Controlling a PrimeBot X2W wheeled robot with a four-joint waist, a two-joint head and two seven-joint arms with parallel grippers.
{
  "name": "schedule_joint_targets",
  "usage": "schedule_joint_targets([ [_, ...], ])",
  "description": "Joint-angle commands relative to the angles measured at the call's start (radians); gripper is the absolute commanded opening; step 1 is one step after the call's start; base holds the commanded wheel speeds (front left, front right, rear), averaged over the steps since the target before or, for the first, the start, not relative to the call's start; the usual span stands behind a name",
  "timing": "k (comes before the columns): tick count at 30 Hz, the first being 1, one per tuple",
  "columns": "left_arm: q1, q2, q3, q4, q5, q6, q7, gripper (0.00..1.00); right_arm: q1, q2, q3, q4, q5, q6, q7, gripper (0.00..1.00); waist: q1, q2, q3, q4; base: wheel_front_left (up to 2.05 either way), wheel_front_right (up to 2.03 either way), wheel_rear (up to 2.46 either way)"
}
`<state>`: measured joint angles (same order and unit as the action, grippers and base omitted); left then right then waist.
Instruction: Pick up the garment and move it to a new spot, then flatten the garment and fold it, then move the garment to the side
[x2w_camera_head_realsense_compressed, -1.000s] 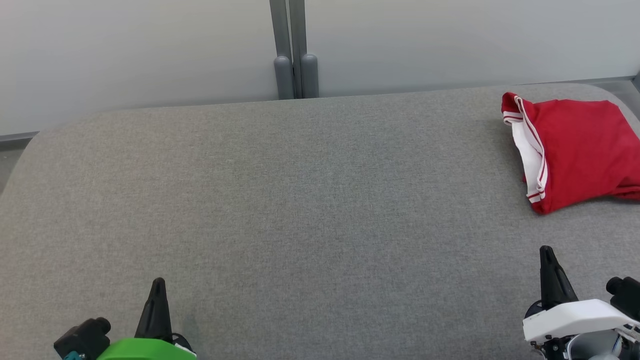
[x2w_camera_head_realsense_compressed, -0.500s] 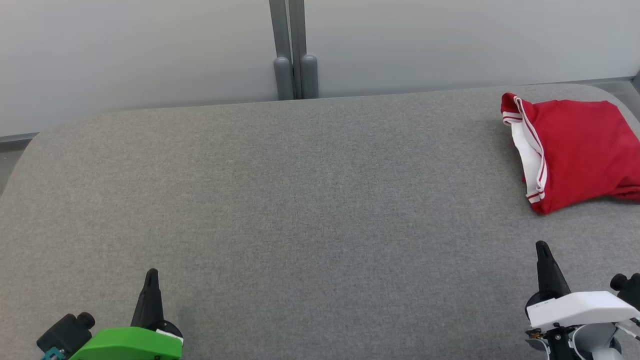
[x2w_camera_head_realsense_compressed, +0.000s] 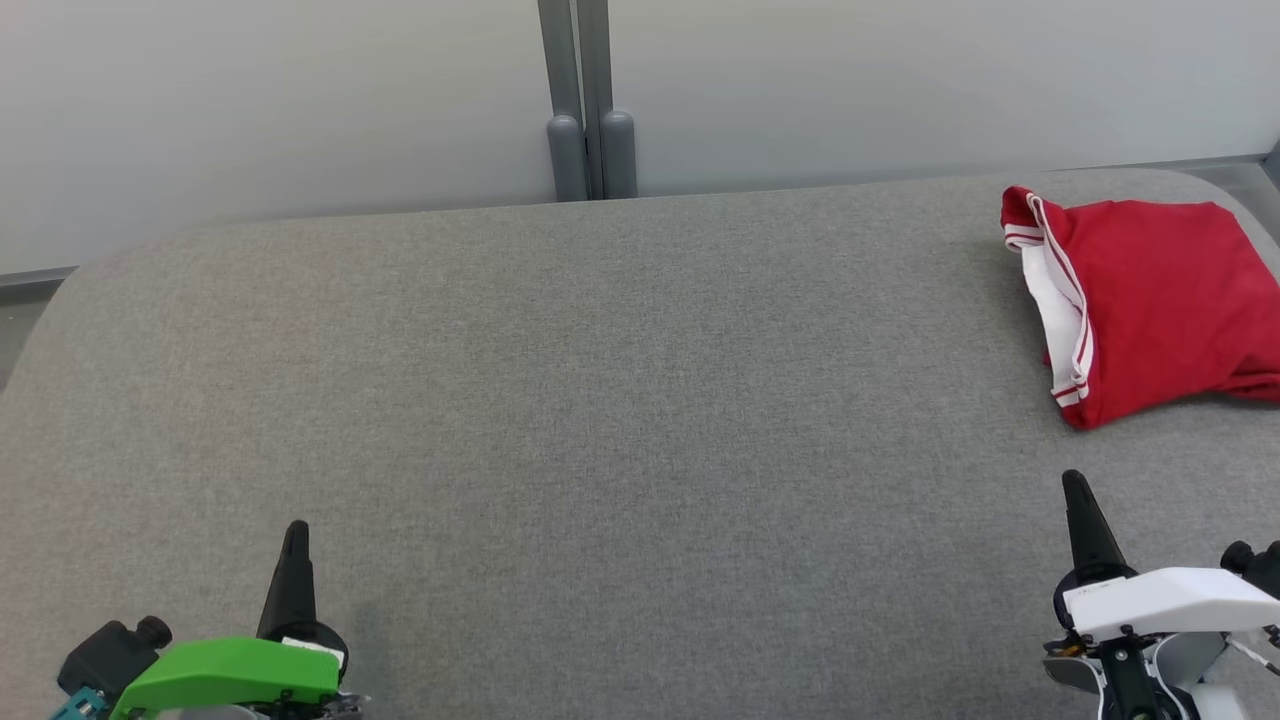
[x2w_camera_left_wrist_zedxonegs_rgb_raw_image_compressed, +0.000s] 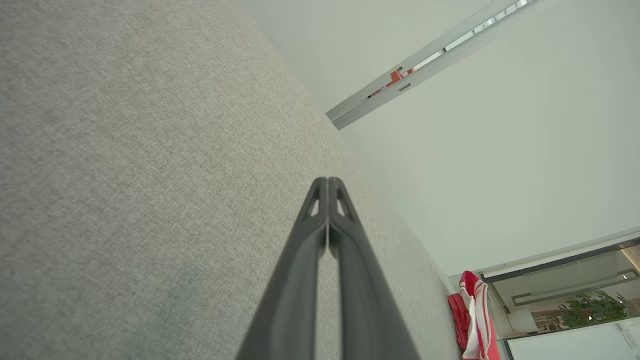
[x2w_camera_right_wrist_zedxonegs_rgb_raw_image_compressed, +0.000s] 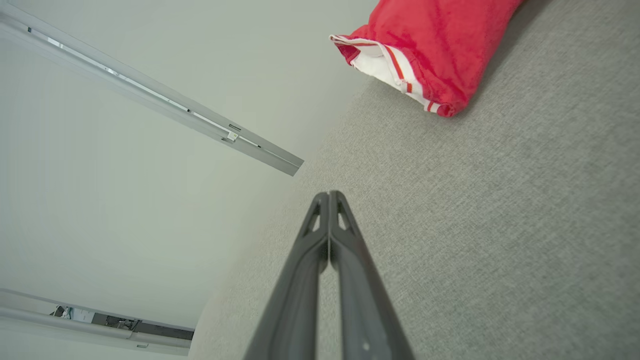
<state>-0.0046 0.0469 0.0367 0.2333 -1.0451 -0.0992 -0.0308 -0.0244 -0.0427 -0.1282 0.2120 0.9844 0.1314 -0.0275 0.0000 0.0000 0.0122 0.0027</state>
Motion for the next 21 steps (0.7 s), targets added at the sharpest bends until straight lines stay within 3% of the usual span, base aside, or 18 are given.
schedule_joint_targets([
  [1,-0.028,0.007,0.01,-0.007,-0.028,-0.007,0.005,0.0,-0.019,-0.006,0.001,-0.005,0.033,-0.001,0.007,0.0,0.0,0.0,0.0,0.0,0.0,0.0,0.0],
  [21,-0.061,0.008,0.036,0.001,-0.239,-0.018,0.059,0.0,-0.048,-0.008,0.006,0.009,0.263,0.0,0.06,0.0,0.0,0.0,-0.003,-0.001,0.0,0.0,0.0],
])
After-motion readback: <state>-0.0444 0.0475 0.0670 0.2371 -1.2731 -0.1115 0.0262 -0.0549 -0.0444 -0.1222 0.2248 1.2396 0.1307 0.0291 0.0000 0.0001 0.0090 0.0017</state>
